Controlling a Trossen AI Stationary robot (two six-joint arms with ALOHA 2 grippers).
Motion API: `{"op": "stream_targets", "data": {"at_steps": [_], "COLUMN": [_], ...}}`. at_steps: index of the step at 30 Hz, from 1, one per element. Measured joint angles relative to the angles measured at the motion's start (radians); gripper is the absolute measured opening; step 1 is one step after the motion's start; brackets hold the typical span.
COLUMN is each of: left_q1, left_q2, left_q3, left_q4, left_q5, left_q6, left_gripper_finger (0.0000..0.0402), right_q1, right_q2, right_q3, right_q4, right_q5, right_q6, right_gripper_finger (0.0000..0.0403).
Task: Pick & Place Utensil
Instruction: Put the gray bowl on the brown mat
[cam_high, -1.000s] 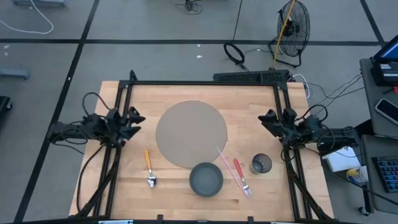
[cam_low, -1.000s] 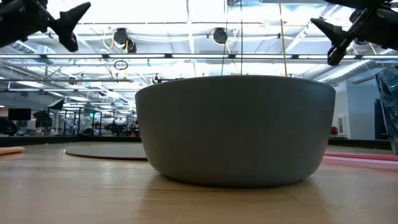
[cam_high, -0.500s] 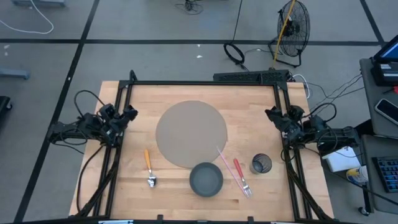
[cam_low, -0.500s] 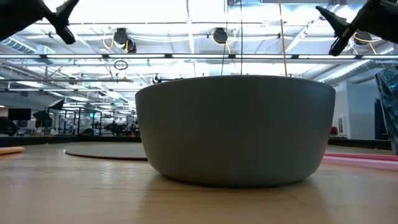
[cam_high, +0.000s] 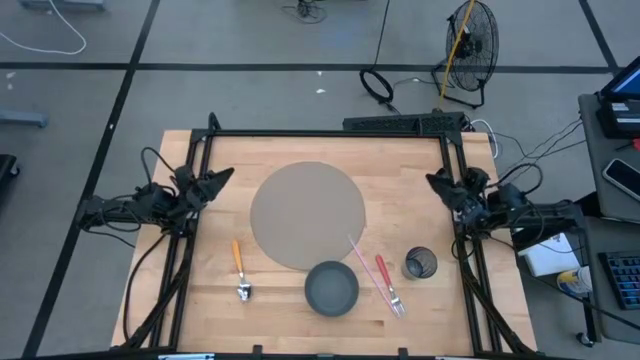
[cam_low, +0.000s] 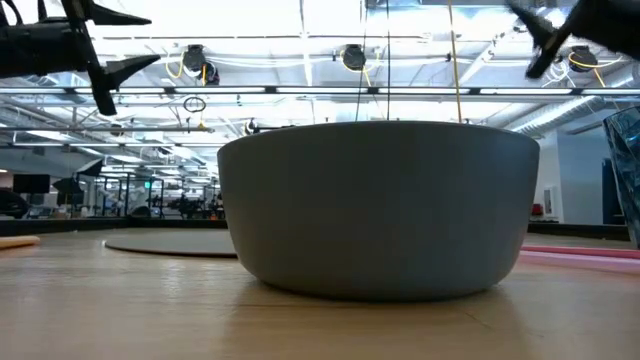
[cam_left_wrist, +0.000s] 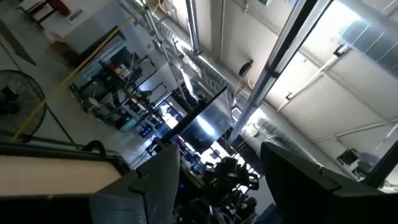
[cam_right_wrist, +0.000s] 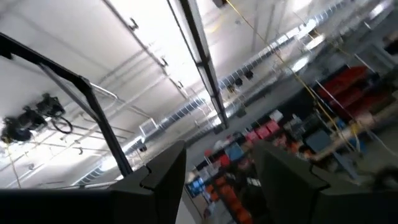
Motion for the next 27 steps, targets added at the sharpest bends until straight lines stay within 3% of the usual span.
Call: {"op": "stream_targets", "data": {"at_steps": [8, 19, 27], "left_q1": [0.000, -0.001, -0.001], "left_q2": [0.000, 0.000, 0.000], "left_q3": [0.000, 0.000, 0.000], "left_q4": [0.008, -0.009, -0.011], "left_q5": [0.007, 0.061, 0.079], "left_q6": [-0.016, -0.037, -0.041], "left_gripper_finger": [0.0230, 0.0230, 0.0230], "right_q1": [0.000, 0.001, 0.047], "right_q2": [0.233, 0.664, 0.803], "right_q3": [0.237, 0.568, 0.703], "right_q4": [-0.073, -0.310, -0.341], "right_q5": [-0.136, -0.317, -0.381], "right_q6": [-0.046, -0.104, -0.124], "right_gripper_finger": [0.0183, 0.0183, 0.0183]}}
